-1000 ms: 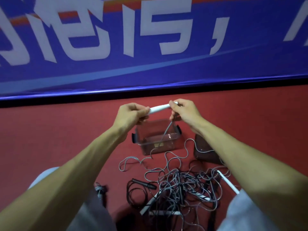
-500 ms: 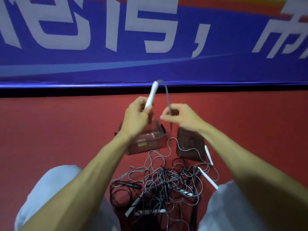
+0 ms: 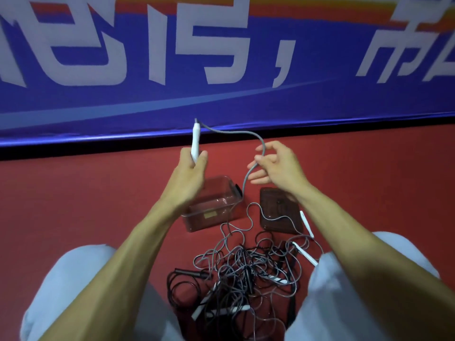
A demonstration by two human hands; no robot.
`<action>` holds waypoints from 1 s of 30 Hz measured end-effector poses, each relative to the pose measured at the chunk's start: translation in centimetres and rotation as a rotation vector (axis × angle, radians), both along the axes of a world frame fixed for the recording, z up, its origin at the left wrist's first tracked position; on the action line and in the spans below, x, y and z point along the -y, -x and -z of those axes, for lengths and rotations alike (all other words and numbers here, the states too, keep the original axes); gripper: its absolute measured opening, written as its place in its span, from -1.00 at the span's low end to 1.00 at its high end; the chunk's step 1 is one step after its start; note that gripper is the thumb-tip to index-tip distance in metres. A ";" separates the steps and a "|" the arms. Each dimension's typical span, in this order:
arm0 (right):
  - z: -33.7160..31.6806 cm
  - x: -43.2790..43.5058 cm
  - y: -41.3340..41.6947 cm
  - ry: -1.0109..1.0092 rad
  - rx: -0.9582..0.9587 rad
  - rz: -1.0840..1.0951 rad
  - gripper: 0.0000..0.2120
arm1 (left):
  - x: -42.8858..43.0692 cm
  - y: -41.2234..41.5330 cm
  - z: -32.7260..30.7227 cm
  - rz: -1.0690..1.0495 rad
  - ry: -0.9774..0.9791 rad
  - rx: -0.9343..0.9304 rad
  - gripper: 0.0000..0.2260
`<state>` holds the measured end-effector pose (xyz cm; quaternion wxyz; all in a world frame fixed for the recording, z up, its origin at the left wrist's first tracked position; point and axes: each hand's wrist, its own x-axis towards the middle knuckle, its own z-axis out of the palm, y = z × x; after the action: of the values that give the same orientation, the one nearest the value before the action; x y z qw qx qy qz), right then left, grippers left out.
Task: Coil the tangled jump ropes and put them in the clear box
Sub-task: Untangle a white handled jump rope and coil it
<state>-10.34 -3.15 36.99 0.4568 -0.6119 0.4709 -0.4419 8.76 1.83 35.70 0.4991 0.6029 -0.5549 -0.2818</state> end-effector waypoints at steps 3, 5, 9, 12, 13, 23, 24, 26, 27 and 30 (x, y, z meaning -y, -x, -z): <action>-1.5 -0.1 0.5 0.071 0.117 0.071 -0.94 | 0.0 0.8 1.1 0.058 -0.080 0.168 -0.75; -2.3 -0.1 1.1 0.094 0.169 0.106 -0.94 | 0.1 1.7 1.6 0.100 -0.116 0.243 -0.77; -3.4 -0.2 2.3 0.092 0.367 0.135 -0.89 | 0.1 4.1 1.9 0.287 -0.117 0.189 -0.82; -3.7 -0.1 3.0 0.036 0.526 0.166 -0.89 | -0.5 5.6 1.9 0.455 -0.194 -0.050 -0.86; -3.8 0.0 3.3 0.008 0.570 0.169 -0.89 | -0.7 6.0 2.0 0.477 -0.206 -0.066 -0.81; -2.7 0.8 3.6 -0.110 0.652 0.145 -0.83 | -1.6 6.6 0.4 0.251 -0.158 -0.471 -0.87; -2.5 0.6 3.3 -0.111 0.553 0.138 -0.79 | -1.5 6.3 0.1 0.209 -0.154 -0.553 -0.88; -1.9 0.2 2.2 -0.127 0.333 0.077 -0.73 | -1.4 5.5 -0.5 0.142 -0.129 -0.676 -0.91; -1.4 0.0 1.5 -0.139 0.223 0.031 -0.76 | -1.4 5.2 -0.8 0.114 -0.110 -0.725 -0.92; 0.0 -0.5 -0.1 -0.175 -0.144 -0.167 -0.74 | -0.9 3.9 -1.4 0.030 -0.053 -0.843 -0.91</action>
<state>-10.29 -2.62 36.95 0.5085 -0.6370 0.4867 -0.3144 4.86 2.74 37.15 0.6626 0.4392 -0.3035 -0.5252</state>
